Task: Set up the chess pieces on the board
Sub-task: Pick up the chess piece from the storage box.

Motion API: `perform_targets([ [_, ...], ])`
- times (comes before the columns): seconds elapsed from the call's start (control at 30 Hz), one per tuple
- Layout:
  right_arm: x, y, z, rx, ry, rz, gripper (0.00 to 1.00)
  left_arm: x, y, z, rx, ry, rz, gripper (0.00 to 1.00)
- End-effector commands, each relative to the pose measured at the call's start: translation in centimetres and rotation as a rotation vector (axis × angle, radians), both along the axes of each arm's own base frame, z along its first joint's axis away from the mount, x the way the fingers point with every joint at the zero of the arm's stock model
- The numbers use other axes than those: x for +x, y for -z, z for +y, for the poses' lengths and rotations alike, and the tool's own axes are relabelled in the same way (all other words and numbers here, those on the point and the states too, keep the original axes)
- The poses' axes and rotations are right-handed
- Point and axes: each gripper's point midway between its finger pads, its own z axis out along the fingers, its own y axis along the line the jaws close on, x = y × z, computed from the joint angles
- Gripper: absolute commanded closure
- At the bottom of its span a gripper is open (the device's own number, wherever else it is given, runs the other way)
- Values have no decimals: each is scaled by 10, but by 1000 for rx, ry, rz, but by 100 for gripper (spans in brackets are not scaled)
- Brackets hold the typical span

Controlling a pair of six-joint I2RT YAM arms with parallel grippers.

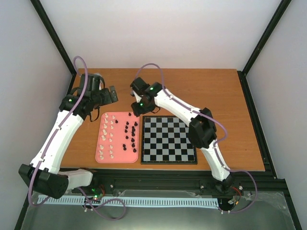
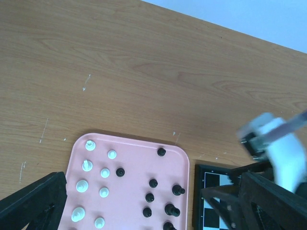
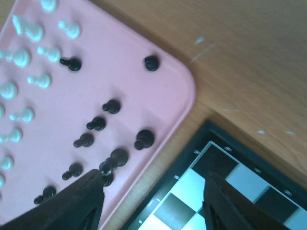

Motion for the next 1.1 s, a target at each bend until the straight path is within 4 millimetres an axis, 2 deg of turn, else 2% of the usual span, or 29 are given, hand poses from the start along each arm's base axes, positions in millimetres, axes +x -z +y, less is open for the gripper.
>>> perform_targets([
  [0.0,-18,16,20,-17,-41,71,37,-11,0,3,-13,-8,5,0],
  [0.2,-28,42,27,-41,-56,126,43,-16,2,6,-3,-10,7,0],
  [0.33,-30,51,29,-52,-65,134,44,-17,4,6,-2,-6,12,0],
  [0.47,-32,60,31,-55,-74,151,54,-17,7,6,2,-7,20,0],
  [0.8,-33,75,34,-69,-90,173,55,-18,13,8,13,-9,32,0],
  [1.07,-27,75,39,-66,-99,157,56,-16,14,8,21,-11,30,0],
])
